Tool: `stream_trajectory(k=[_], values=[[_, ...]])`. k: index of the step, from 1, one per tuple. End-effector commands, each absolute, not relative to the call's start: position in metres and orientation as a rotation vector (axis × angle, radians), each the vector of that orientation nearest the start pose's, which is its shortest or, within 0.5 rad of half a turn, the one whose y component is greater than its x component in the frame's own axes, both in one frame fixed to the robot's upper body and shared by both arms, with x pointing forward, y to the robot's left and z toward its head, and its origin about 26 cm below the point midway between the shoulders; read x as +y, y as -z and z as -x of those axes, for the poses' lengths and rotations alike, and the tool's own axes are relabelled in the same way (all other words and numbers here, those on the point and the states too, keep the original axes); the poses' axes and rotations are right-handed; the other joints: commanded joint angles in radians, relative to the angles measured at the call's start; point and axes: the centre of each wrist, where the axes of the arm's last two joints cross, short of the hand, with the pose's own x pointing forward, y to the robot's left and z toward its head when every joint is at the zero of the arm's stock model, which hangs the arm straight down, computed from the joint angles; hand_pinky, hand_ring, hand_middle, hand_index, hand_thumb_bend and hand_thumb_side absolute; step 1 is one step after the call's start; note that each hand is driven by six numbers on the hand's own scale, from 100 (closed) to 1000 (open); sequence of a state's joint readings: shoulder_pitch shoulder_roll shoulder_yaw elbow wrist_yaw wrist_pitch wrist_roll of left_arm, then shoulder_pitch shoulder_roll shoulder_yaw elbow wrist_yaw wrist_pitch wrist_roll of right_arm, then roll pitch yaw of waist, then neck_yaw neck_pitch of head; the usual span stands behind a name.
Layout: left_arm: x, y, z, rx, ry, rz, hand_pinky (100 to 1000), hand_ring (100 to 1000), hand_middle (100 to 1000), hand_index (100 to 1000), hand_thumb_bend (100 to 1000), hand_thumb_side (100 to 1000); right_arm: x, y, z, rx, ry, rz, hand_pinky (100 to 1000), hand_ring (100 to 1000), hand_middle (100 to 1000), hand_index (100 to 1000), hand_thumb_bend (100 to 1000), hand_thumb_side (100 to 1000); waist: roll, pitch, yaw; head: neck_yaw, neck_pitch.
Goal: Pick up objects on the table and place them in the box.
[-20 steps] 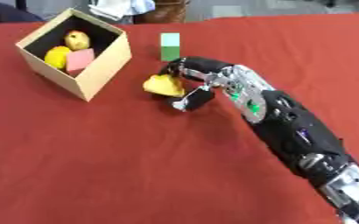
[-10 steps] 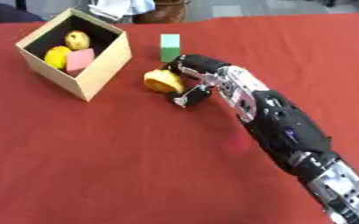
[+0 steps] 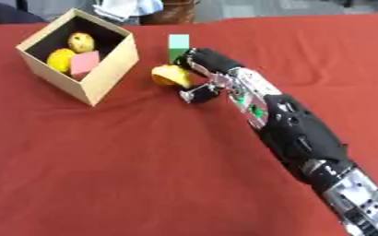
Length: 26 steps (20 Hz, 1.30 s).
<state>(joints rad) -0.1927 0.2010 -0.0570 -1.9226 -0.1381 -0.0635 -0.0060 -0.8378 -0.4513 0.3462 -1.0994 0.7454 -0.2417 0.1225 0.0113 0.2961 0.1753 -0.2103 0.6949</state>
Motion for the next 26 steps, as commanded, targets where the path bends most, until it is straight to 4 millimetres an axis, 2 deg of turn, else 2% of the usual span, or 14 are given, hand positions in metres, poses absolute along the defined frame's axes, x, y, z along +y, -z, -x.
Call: stream_trajectory(k=[1,3,6,12,13,15,18,23,26], values=[[0.242,-0.143,-0.297,-2.165,0.386,-0.18,683,570,561,816,397,239,-0.227,-0.208,-0.454,-1.913,-1.484,0.863,672,648,405,536,100,182,0.014,-0.019,0.001,-0.005,0.008],[0.242,-0.143,-0.297,-2.166,0.387,-0.182,683,569,561,816,398,239,-0.216,-0.233,-0.451,-1.98,-1.482,0.864,674,649,408,539,100,185,0.013,-0.019,0.001,-0.005,0.008],[0.242,-0.143,-0.297,-2.165,0.389,-0.182,683,569,561,816,396,239,-0.207,-0.254,-0.446,-2.02,-1.471,0.832,673,649,406,539,100,229,0.01,-0.021,0.004,-0.008,0.009],[0.242,-0.143,-0.297,-2.163,0.391,-0.178,683,569,560,816,395,238,-0.196,-0.27,-0.445,-2.053,-1.428,0.757,671,650,408,541,100,438,0.006,-0.026,0.011,-0.016,0.009],[0.242,-0.143,-0.297,-2.163,0.391,-0.177,683,569,560,816,395,238,-0.194,-0.272,-0.445,-2.057,-1.426,0.749,672,650,410,543,100,494,0.006,-0.027,0.013,-0.017,0.009],[0.242,-0.142,-0.297,-2.162,0.392,-0.176,683,569,560,816,395,239,-0.19,-0.276,-0.445,-2.067,-1.427,0.733,673,651,411,544,100,527,0.004,-0.029,0.015,-0.02,0.01],[0.242,-0.142,-0.297,-2.161,0.395,-0.172,682,569,560,816,396,239,-0.183,-0.282,-0.444,-2.082,-1.434,0.719,675,651,413,546,100,540,0.002,-0.031,0.02,-0.029,0.012],[0.24,-0.141,-0.297,-2.158,0.408,-0.158,683,568,560,816,397,239,-0.169,-0.289,-0.448,-2.085,-1.454,0.705,679,654,423,554,100,480,-0.003,-0.04,0.04,-0.05,0.017],[0.239,-0.141,-0.296,-2.158,0.421,-0.143,683,566,560,816,398,238,-0.16,-0.288,-0.454,-2.067,-1.474,0.703,682,655,427,557,100,473,-0.005,-0.045,0.061,-0.067,0.019]])
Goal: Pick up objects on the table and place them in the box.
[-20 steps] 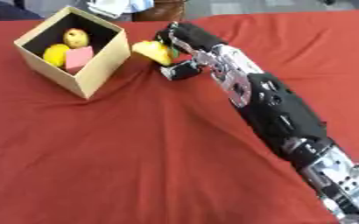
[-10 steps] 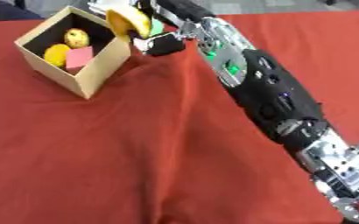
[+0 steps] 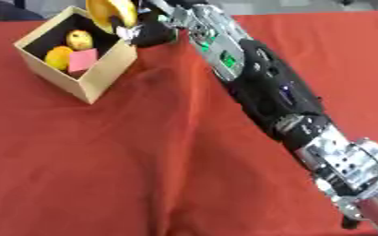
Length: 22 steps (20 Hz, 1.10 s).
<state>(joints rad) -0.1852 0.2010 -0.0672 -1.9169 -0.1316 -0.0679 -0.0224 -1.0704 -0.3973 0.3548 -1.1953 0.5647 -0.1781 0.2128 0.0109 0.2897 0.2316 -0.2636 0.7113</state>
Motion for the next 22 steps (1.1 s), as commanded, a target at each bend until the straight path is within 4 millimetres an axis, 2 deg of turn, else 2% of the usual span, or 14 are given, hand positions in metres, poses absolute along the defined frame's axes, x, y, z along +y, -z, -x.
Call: stream_trajectory(k=[1,7,8,9,10,13,19,22], values=[[0.238,-0.141,-0.296,-2.159,0.424,-0.139,683,566,560,816,398,238,-0.159,-0.287,-0.456,-2.062,-1.48,0.707,682,655,427,557,100,473,-0.005,-0.04,0.009,-0.017,0.003],[0.238,-0.141,-0.296,-2.159,0.426,-0.135,683,566,560,816,398,238,-0.159,-0.284,-0.46,-2.058,-1.489,0.717,682,655,427,557,100,473,-0.005,-0.041,0.012,-0.019,0.003],[0.238,-0.14,-0.296,-2.155,0.427,-0.135,682,561,558,816,401,239,-0.156,-0.279,-0.461,-2.044,-1.505,0.708,715,714,590,744,129,419,-0.003,-0.045,0.02,-0.036,-0.002],[0.238,-0.139,-0.295,-2.151,0.431,-0.13,682,561,558,816,401,239,-0.149,-0.27,-0.462,-2.011,-1.532,0.691,716,718,606,766,142,424,-0.003,-0.05,0.036,-0.054,-0.005],[0.237,-0.138,-0.295,-2.148,0.438,-0.121,682,561,558,816,401,240,-0.143,-0.262,-0.464,-1.97,-1.547,0.677,718,726,644,825,177,446,-0.005,-0.053,0.059,-0.071,-0.005],[0.233,-0.138,-0.295,-2.145,0.451,-0.095,682,561,558,816,399,239,-0.142,-0.251,-0.475,-1.866,-1.563,0.674,714,720,629,819,181,452,-0.009,-0.058,0.094,-0.098,-0.007],[0.232,-0.137,-0.296,-2.142,0.453,-0.085,682,559,557,816,399,238,-0.148,-0.237,-0.486,-1.811,-1.538,0.761,714,722,655,820,198,480,-0.008,-0.061,0.108,-0.111,-0.01],[0.232,-0.136,-0.295,-2.138,0.451,-0.083,682,558,556,816,400,238,-0.157,-0.23,-0.491,-1.764,-1.472,0.841,714,730,687,835,218,480,-0.007,-0.062,0.113,-0.114,-0.011]])
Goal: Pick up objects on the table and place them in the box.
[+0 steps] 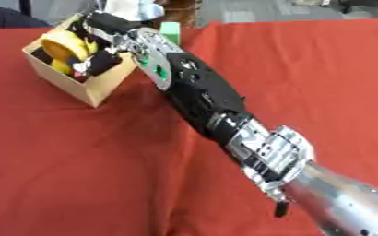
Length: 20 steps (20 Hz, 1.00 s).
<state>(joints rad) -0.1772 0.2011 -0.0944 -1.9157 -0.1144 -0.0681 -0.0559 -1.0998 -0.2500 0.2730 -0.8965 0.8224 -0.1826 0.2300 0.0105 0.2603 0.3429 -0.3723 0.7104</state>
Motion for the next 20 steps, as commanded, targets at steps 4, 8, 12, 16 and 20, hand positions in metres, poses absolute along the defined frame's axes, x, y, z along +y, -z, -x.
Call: stream_trajectory(k=[4,8,12,16,20], values=[[0.233,-0.136,-0.295,-2.136,0.447,-0.086,682,558,555,817,400,240,-0.165,-0.223,-0.496,-1.719,-1.393,0.956,723,750,759,894,271,506,-0.006,-0.032,0.002,-0.005,-0.012],[0.233,-0.135,-0.295,-2.133,0.443,-0.088,681,557,555,817,401,241,-0.172,-0.222,-0.498,-1.701,-1.318,1.066,753,805,868,964,394,541,-0.007,-0.031,0.0,-0.003,-0.012],[0.233,-0.134,-0.296,-2.131,0.439,-0.09,681,556,554,817,403,241,-0.173,-0.227,-0.498,-1.743,-1.279,1.096,760,817,902,977,427,550,-0.007,-0.031,-0.006,0.0,-0.012],[0.234,-0.134,-0.296,-2.128,0.435,-0.096,681,555,553,817,409,243,-0.177,-0.243,-0.496,-1.797,-1.256,1.098,762,821,898,972,439,541,-0.008,-0.032,-0.011,0.001,-0.011],[0.236,-0.133,-0.295,-2.126,0.429,-0.107,681,555,553,817,412,244,-0.193,-0.261,-0.493,-1.826,-1.246,1.077,771,834,891,975,387,478,-0.01,-0.031,-0.019,0.006,-0.011]])
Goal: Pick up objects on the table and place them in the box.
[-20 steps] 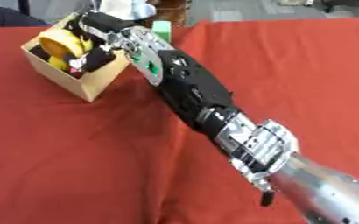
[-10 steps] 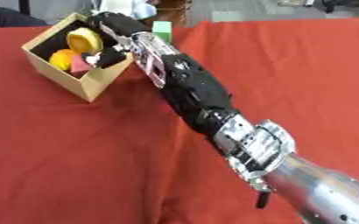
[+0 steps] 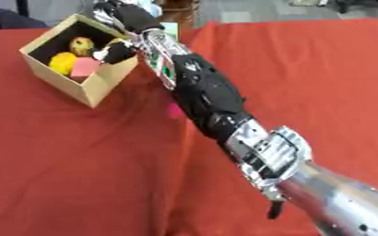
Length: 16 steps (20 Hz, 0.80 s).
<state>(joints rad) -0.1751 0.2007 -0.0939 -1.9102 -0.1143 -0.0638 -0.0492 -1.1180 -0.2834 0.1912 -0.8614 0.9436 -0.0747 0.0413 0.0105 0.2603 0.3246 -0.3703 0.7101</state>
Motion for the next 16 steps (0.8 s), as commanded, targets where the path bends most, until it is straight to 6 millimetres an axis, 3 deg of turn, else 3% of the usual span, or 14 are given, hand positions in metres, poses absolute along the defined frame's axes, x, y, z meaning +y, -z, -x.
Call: stream_trajectory(k=[1,4,9,13,16], values=[[0.236,-0.133,-0.295,-2.125,0.428,-0.111,681,555,553,817,413,244,-0.198,-0.263,-0.494,-1.826,-1.247,1.05,781,846,901,978,376,461,-0.01,-0.031,-0.005,0.006,-0.01],[0.237,-0.133,-0.295,-2.123,0.427,-0.118,681,554,553,817,414,245,-0.218,-0.272,-0.495,-1.826,-1.266,0.999,823,885,926,985,384,411,-0.009,-0.03,-0.014,0.013,-0.013],[0.24,-0.132,-0.295,-2.119,0.421,-0.135,681,553,552,817,417,244,-0.276,-0.28,-0.496,-1.767,-1.219,0.952,856,925,939,987,391,384,-0.006,-0.027,-0.026,0.018,-0.019],[0.24,-0.132,-0.294,-2.119,0.421,-0.138,681,552,551,817,417,244,-0.309,-0.273,-0.498,-1.695,-1.098,0.965,858,930,938,986,387,392,-0.002,-0.024,-0.031,0.019,-0.024],[0.24,-0.132,-0.294,-2.118,0.422,-0.138,681,552,551,817,417,244,-0.324,-0.26,-0.499,-1.639,-1.016,0.981,852,926,934,984,379,401,0.002,-0.021,-0.029,0.017,-0.027]])
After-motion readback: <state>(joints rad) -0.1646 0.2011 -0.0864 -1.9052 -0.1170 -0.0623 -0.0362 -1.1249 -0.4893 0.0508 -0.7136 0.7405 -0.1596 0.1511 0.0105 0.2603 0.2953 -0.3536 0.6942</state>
